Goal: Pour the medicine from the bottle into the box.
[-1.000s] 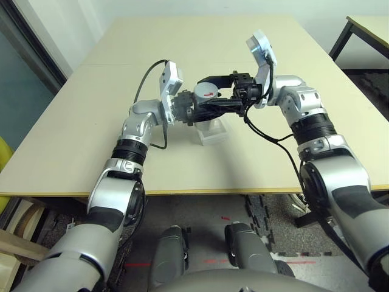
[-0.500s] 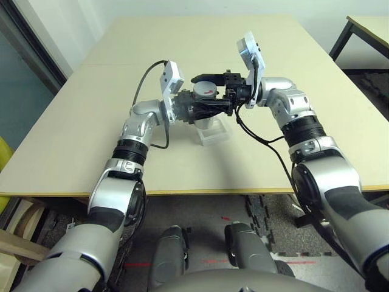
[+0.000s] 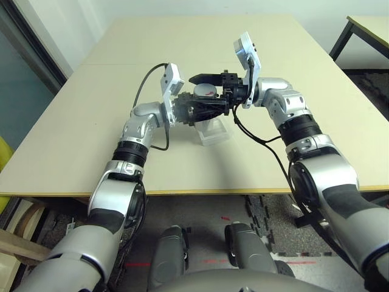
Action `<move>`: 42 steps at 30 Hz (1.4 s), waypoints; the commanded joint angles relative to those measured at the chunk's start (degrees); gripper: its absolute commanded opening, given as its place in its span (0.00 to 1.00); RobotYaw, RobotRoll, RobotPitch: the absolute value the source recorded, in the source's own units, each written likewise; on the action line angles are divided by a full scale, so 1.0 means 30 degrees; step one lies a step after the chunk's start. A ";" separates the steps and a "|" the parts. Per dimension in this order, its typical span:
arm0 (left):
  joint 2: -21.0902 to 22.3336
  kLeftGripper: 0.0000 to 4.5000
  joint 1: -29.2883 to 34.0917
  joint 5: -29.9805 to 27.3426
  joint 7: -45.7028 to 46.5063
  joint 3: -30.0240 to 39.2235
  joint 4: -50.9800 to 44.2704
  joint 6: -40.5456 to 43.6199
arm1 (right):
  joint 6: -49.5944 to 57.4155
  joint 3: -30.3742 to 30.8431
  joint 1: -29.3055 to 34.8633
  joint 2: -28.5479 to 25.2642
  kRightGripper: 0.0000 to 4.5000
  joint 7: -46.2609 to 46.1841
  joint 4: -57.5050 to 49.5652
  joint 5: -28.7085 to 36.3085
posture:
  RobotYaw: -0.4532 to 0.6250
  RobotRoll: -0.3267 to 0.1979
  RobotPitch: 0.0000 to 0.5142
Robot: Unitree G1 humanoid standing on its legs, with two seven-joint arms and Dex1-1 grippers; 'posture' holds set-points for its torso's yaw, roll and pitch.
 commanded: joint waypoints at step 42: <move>0.1764 0.61 0.0742 -0.0980 -0.1212 0.1155 -0.1136 0.0718 | -0.0283 -0.2219 -0.0760 -0.2047 1.00 -0.0976 0.3831 -0.0248 | 0.21 0.62 0.10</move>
